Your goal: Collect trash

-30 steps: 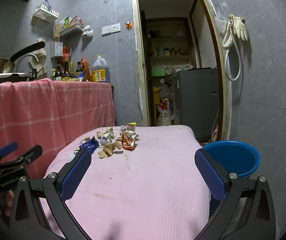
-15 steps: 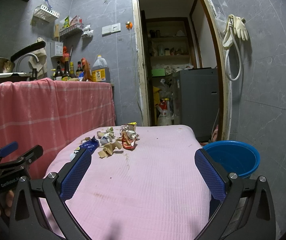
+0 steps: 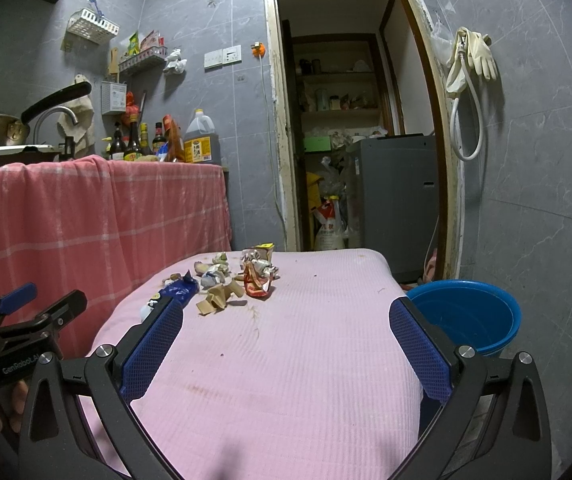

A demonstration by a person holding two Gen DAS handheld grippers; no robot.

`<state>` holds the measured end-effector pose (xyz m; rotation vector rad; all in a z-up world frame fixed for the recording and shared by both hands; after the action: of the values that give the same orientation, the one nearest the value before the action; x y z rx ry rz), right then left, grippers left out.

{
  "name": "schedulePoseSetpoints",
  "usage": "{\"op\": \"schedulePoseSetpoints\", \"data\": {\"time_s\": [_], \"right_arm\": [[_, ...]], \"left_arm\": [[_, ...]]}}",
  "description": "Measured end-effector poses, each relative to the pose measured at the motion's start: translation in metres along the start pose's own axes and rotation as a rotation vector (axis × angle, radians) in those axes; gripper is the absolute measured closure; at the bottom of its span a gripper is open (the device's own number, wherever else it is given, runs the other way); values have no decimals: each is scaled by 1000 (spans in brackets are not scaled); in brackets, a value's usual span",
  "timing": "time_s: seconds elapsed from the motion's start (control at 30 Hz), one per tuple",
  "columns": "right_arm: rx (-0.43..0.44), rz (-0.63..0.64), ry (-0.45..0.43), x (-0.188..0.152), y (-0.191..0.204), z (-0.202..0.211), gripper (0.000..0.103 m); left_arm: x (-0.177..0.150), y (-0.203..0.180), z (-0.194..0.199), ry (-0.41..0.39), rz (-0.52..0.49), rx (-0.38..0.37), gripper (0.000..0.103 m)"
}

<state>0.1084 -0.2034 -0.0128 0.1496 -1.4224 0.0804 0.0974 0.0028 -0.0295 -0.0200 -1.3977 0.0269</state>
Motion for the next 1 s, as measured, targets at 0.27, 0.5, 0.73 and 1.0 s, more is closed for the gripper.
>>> {"op": "schedulePoseSetpoints", "data": {"time_s": [0.27,0.5,0.73,1.0], "right_arm": [[1,-1,2,-1,0,-1,0],[0,-1,1,-2,-1,-1,0],[1,-3,3,-2,-1,-1,0],[-16,-6,-11,-6,1,-3,0]], "left_arm": [[0,0,0,1,-1,1,2],[-2,-1,-1,3,-1,0,2],[-1,-1,-1,3,-2,2,2],[-1,0,-3,1,7,3,2]]}}
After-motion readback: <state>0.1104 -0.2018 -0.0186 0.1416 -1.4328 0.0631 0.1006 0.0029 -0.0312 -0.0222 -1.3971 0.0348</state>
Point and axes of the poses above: each gripper's, at about its wrist camera, not at the fingertips, and z roughly against the way its jaws point, y to its left, x to its top, the point moved 9 cm from there along -z, roughly the way its jaws point, and after that the axes turned 3 degrees about -y, right-handed, at the moved point
